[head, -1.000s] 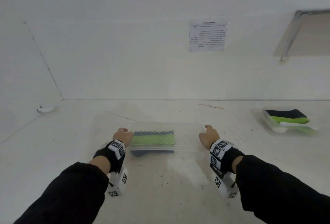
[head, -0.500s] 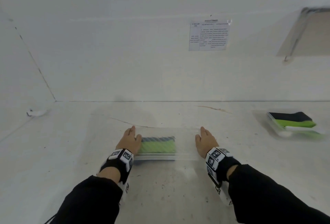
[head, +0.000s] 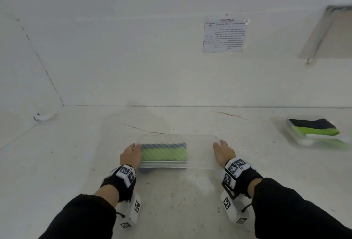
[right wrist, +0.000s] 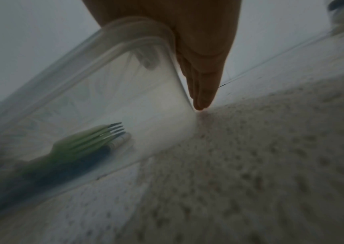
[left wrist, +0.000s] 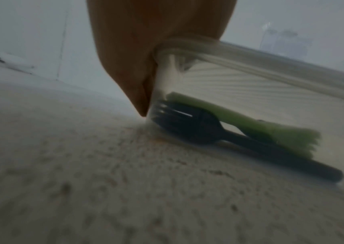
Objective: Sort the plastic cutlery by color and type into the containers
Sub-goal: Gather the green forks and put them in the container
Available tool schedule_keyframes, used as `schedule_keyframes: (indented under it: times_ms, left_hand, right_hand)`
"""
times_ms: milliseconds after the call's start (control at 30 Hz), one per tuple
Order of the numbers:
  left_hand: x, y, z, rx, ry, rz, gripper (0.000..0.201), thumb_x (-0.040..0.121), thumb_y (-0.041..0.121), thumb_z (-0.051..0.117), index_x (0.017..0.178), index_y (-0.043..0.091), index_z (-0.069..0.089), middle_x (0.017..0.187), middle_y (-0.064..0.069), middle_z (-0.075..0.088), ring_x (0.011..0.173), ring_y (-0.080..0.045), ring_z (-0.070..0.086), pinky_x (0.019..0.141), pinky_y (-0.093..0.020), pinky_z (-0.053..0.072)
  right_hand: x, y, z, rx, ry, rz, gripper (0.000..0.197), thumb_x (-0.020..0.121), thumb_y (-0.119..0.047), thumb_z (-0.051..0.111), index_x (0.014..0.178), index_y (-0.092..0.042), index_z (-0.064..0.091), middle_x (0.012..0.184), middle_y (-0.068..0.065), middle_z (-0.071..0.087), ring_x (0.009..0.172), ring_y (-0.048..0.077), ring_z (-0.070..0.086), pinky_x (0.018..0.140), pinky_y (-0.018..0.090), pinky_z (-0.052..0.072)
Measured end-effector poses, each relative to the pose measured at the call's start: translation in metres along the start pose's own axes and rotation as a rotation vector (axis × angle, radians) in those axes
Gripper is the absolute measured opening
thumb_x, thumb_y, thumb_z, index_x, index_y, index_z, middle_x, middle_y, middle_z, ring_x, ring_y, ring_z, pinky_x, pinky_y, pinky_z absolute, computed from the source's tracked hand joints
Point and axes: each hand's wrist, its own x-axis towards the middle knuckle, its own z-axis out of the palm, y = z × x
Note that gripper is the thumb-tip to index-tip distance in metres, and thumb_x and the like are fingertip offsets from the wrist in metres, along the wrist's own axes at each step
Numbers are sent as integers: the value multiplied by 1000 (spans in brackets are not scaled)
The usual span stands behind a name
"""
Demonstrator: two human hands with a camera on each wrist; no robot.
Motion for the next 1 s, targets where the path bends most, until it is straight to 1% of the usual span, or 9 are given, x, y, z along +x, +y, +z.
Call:
schedule_keyframes:
  times_ms: [67, 333, 433, 500, 567, 633, 733, 867, 1000]
  left_hand:
    - [0, -3, 1, -12, -9, -12, 41, 101, 28, 33, 113, 0, 61, 119, -24, 59, 110, -37, 53, 91, -34, 37]
    - [0, 4, 2, 11, 52, -60, 47, 100, 33, 37, 106, -3, 66, 112, -26, 63, 107, -39, 55, 87, -33, 38]
    - [-2, 7, 1, -38, 72, -82, 46, 100, 32, 38, 110, -4, 64, 114, -26, 62, 109, -39, 54, 89, -33, 38]
    - [-1, 7, 3, -97, 86, -105, 42, 99, 30, 41, 121, -1, 58, 122, -26, 58, 115, -39, 50, 94, -34, 36]
    - [0, 7, 5, -165, 115, -113, 38, 97, 26, 46, 125, 0, 52, 124, -26, 56, 117, -40, 49, 95, -36, 36]
    - [4, 7, 7, -164, 119, -70, 34, 96, 21, 49, 122, -1, 54, 123, -24, 58, 116, -38, 50, 96, -35, 36]
    - [14, 19, 14, -174, 66, 9, 36, 95, 19, 51, 125, 0, 56, 129, -18, 57, 121, -33, 49, 101, -32, 34]
    - [39, 54, 33, -243, -5, 138, 44, 95, 22, 51, 134, 1, 50, 139, -16, 49, 129, -30, 45, 109, -34, 32]
    - [67, 84, 58, -307, -32, 172, 45, 95, 17, 51, 136, 0, 46, 141, -18, 45, 131, -31, 43, 109, -32, 31]
  right_hand:
    - [2, 2, 3, -31, 3, 17, 54, 102, -32, 24, 147, -3, 18, 146, 21, 33, 133, 34, 36, 105, 34, 32]
    - [5, -1, 3, -163, 63, 23, 50, 103, -33, 18, 136, -1, 37, 134, 20, 48, 122, 34, 47, 95, 32, 40]
    - [4, 2, 0, -92, 49, 12, 48, 103, -31, 20, 139, -2, 34, 140, 19, 43, 128, 32, 42, 101, 30, 36]
    - [4, 7, -2, 34, -4, 20, 49, 102, -28, 27, 145, -6, 23, 147, 17, 34, 133, 32, 37, 105, 31, 31]
    - [4, 11, -3, 143, -31, 32, 50, 100, -25, 35, 144, -6, 22, 143, 19, 38, 128, 33, 42, 101, 34, 36]
    - [7, 14, -5, 151, -34, 30, 46, 99, -24, 37, 140, -5, 29, 136, 18, 45, 121, 32, 48, 97, 33, 39]
    - [22, 15, -18, 158, -1, 22, 45, 99, -24, 34, 141, -6, 30, 137, 17, 45, 123, 31, 46, 97, 32, 37]
    - [58, 12, -45, 138, 75, 1, 46, 101, -23, 29, 143, -4, 28, 141, 20, 41, 128, 33, 41, 103, 33, 33]
    - [99, 11, -64, 105, 102, -6, 46, 102, -23, 26, 143, -2, 30, 146, 16, 37, 133, 30, 37, 109, 32, 29]
